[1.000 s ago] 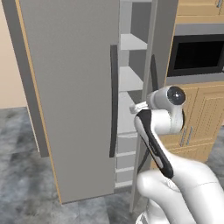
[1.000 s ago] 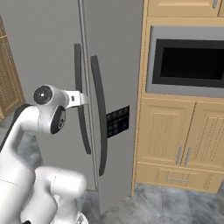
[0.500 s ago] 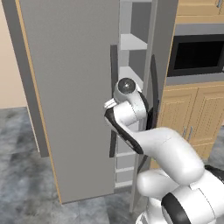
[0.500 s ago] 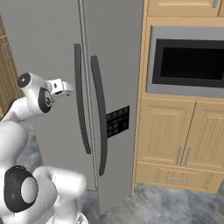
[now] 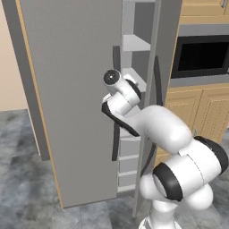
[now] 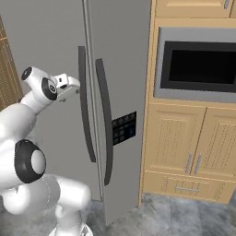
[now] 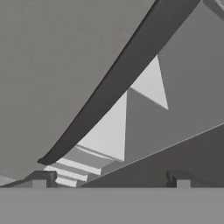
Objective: Open the fridge, grab two sodas, and place both sodas inside the bowl with ice on the dining counter.
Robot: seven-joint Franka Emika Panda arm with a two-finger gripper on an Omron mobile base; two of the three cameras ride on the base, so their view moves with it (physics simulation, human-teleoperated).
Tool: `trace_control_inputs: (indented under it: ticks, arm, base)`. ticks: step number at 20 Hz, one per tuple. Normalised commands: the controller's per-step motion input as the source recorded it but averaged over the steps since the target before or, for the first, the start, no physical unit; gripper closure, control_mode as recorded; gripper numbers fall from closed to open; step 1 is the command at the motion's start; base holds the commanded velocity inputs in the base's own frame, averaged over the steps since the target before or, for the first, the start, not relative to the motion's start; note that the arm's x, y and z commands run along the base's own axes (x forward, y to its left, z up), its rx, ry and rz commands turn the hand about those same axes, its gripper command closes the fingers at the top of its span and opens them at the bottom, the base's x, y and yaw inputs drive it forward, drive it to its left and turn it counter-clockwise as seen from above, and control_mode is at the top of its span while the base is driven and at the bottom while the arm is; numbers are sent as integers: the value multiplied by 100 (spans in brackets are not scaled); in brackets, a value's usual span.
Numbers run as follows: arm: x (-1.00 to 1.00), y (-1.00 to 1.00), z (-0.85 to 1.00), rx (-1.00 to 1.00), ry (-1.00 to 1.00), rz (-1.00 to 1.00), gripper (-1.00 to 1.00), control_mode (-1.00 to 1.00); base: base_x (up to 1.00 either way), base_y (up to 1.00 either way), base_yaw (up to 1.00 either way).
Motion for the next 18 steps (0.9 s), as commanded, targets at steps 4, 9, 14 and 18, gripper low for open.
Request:
trace_control_inputs:
  ticks: [4,9,14,18]
  arm:
    - [12,-43,0,-5,0,-11,-100,-100]
    - [8,-51,0,-1,0,-9,-100,-100]
    - [3,-51,0,0,0,-9,-100,-100]
    - [-29,-49,0,0,0,-14,-100,-100]
  base:
    - [0,0,0]
    - [0,0,0]
    - [0,0,0]
    - [0,0,0]
